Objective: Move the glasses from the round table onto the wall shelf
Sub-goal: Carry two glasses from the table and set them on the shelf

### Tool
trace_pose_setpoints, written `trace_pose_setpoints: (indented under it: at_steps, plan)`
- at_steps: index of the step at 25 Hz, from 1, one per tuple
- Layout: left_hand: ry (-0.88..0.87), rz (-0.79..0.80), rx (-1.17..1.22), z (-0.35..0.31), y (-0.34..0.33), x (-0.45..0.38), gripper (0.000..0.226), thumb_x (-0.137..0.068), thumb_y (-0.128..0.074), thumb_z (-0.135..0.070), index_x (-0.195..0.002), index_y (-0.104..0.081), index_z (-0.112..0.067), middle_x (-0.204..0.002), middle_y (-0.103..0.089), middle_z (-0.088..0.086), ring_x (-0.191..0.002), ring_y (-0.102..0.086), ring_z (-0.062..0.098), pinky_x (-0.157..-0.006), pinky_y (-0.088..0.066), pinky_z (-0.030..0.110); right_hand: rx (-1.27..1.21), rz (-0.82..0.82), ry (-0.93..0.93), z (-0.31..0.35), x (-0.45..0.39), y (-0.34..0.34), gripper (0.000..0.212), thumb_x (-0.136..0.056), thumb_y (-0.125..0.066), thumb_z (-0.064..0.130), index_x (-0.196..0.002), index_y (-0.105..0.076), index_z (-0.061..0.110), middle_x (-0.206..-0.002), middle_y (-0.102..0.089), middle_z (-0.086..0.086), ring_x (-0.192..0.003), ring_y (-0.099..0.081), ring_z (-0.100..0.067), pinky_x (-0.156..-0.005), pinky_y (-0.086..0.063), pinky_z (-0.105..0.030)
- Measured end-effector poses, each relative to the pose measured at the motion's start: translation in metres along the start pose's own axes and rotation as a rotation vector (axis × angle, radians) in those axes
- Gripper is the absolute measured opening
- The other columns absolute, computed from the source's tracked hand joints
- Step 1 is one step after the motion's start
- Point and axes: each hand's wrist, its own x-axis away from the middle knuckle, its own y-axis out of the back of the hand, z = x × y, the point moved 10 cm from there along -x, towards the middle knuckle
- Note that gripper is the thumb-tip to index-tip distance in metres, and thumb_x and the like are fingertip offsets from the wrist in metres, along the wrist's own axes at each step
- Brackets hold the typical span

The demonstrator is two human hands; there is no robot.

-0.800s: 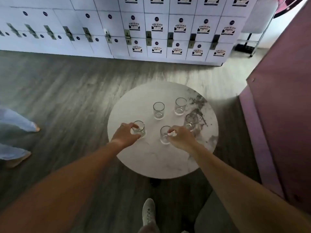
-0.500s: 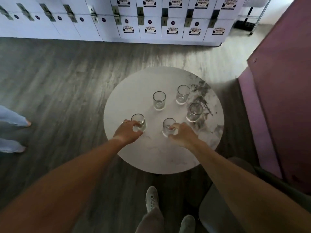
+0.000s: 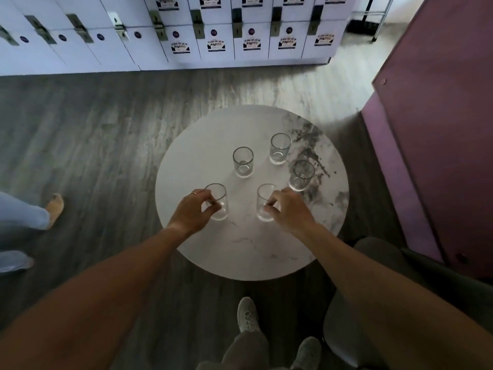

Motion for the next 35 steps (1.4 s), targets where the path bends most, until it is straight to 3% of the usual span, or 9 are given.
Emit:
trace_pose_setpoints:
  at_steps: [4,6,10,16,20,25,29,33,35]
  plan:
    - [-0.059,0.051,0.184,-0.044,0.022,-0.015,0.029,-0.082,-0.079,-0.023,-0.106,-0.070,-0.010,-0.101,-0.069,0.003,-0.091,-0.069,0.012,-0.084,-0.054,0.021,-0.001,-0.030,-0.011,0.008,0.007,0.045,0.023,-0.085,-0.070,0.041,-0.088,-0.067,0.019,-0.098,-0.057,0.000,-0.087,-0.055,-0.015,-0.076,-0.038,-0.027]
    - [-0.152,0.112,0.172,-0.086,0.027,-0.028,0.022,-0.081,-0.080,-0.023,-0.098,-0.072,-0.012,-0.097,-0.071,0.002,-0.087,-0.069,0.006,-0.082,-0.057,0.026,-0.011,-0.095,-0.031,0.005,0.017,0.082,0.023,-0.082,-0.072,0.042,-0.081,-0.063,0.021,-0.092,-0.057,0.001,-0.084,-0.058,-0.015,-0.072,-0.041,-0.026]
    - [-0.368,0.200,0.109,-0.185,0.026,-0.038,0.018,-0.080,-0.081,-0.025,-0.094,-0.073,-0.018,-0.091,-0.072,-0.002,-0.084,-0.070,0.016,-0.083,-0.058,0.040,0.025,-0.262,-0.073,-0.014,0.061,0.163,0.025,-0.080,-0.074,0.040,-0.079,-0.067,0.016,-0.091,-0.058,-0.002,-0.082,-0.057,-0.018,-0.074,-0.044,-0.028]
    - [-0.730,0.266,0.077,-0.345,0.010,0.011,0.010,-0.083,-0.077,-0.028,-0.089,-0.071,-0.022,-0.086,-0.072,-0.006,-0.076,-0.068,0.005,-0.071,-0.058,0.033,0.024,-0.508,-0.196,-0.060,0.188,0.266,0.024,-0.081,-0.075,0.035,-0.075,-0.068,0.013,-0.076,-0.062,0.000,-0.068,-0.057,-0.017,-0.063,-0.040,-0.028]
    - [-0.916,0.315,0.042,-0.442,-0.026,0.089,0.008,-0.085,-0.075,-0.026,-0.084,-0.067,-0.029,-0.078,-0.067,-0.018,-0.067,-0.063,-0.004,-0.063,-0.046,0.017,0.028,-0.703,-0.278,-0.090,0.316,0.311,0.026,-0.083,-0.074,0.036,-0.079,-0.072,0.011,-0.074,-0.067,-0.002,-0.067,-0.060,-0.017,-0.062,-0.043,-0.028]
    - [-1.173,0.405,-0.018,-0.544,-0.108,0.252,0.014,-0.087,-0.073,-0.023,-0.086,-0.067,-0.010,-0.082,-0.069,0.005,-0.076,-0.065,0.022,-0.073,-0.050,0.037,0.053,-0.884,-0.505,-0.137,0.525,0.317,0.023,-0.077,-0.079,0.036,-0.076,-0.072,0.014,-0.077,-0.068,-0.001,-0.067,-0.060,-0.015,-0.063,-0.047,-0.027]
    - [-1.405,0.544,-0.011,-0.604,-0.174,0.390,0.018,-0.089,-0.069,-0.024,-0.083,-0.065,-0.008,-0.075,-0.064,0.006,-0.074,-0.062,0.031,-0.070,-0.050,0.043,0.094,-0.957,-0.634,-0.156,0.677,0.307,0.023,-0.081,-0.077,0.033,-0.079,-0.073,0.010,-0.079,-0.070,-0.005,-0.071,-0.064,-0.017,-0.067,-0.047,-0.027]
    - [-1.550,0.707,0.040,-0.654,-0.232,0.526,0.018,-0.087,-0.070,-0.039,-0.075,-0.057,-0.033,-0.072,-0.062,-0.012,-0.066,-0.060,0.002,-0.064,-0.048,0.029,0.047,-1.059,-0.822,-0.176,0.832,0.283,0.024,-0.080,-0.075,0.038,-0.074,-0.067,0.016,-0.074,-0.064,0.002,-0.067,-0.062,-0.014,-0.063,-0.051,-0.032]
    - [-1.597,0.766,0.041,-0.674,-0.259,0.584,0.019,-0.087,-0.071,-0.039,-0.075,-0.057,-0.036,-0.073,-0.065,-0.013,-0.070,-0.064,0.003,-0.066,-0.050,0.030,0.041,-1.116,-0.895,-0.179,0.897,0.272,0.025,-0.079,-0.075,0.039,-0.068,-0.062,0.022,-0.068,-0.061,0.007,-0.064,-0.060,-0.010,-0.058,-0.048,-0.030]
